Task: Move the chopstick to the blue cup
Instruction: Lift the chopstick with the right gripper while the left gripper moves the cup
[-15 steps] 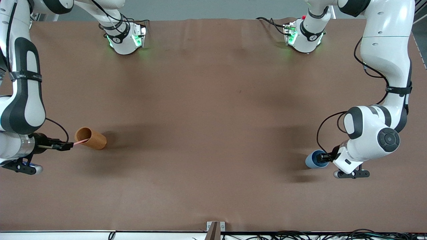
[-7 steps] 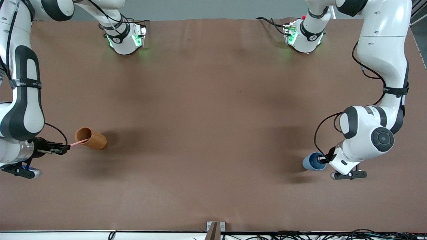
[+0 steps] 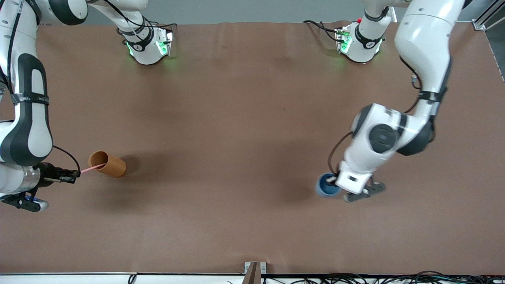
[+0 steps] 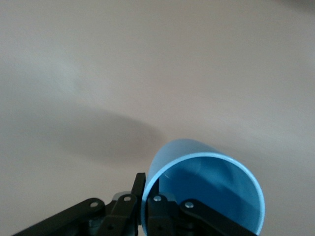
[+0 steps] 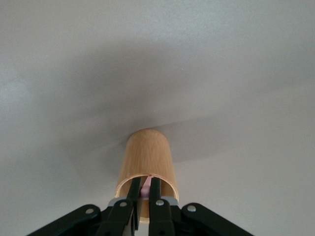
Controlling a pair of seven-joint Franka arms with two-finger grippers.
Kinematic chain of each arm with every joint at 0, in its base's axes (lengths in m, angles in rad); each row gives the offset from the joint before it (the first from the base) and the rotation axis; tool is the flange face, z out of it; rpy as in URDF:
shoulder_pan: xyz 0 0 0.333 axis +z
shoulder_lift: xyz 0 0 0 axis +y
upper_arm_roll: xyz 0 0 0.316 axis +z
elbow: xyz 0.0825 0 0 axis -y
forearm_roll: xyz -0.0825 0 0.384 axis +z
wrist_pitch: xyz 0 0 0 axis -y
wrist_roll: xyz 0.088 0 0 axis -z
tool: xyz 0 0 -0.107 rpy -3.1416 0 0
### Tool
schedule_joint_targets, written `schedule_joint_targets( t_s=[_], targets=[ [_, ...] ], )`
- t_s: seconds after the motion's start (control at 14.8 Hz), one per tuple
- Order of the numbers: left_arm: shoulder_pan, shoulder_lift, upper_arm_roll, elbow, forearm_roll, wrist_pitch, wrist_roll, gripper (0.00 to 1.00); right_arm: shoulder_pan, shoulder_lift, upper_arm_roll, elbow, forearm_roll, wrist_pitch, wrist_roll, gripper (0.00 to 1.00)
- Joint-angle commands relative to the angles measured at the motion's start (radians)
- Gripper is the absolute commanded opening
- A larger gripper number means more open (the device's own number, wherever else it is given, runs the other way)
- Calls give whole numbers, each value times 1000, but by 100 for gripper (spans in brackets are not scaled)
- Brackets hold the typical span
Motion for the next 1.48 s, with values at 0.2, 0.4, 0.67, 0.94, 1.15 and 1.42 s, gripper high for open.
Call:
schedule_joint_targets(
  t_s=[0.2, 0.4, 0.67, 0.94, 1.15, 1.42],
  targets=[
    [-107, 71, -76, 35, 63, -7, -281, 1, 14, -105, 14, 6, 15, -21, 60, 3],
    [-146, 80, -103, 39, 58, -7, -328, 1, 32, -217, 12, -12, 4, -79, 51, 3],
    [-171, 114, -119, 39, 64, -7, -371, 3, 60, -436, 12, -162, -31, -95, 45, 3],
    [-181, 142, -119, 41, 67, 1, -376, 6, 73, -669, 15, -364, -37, -86, 45, 3],
    [-178, 148, -119, 41, 81, 2, -376, 38, 119, -801, 17, -469, -37, -90, 45, 3],
    [-163, 88, -119, 39, 90, -17, -370, 100, 153, -837, 18, -515, -37, -33, 45, 2]
  ],
)
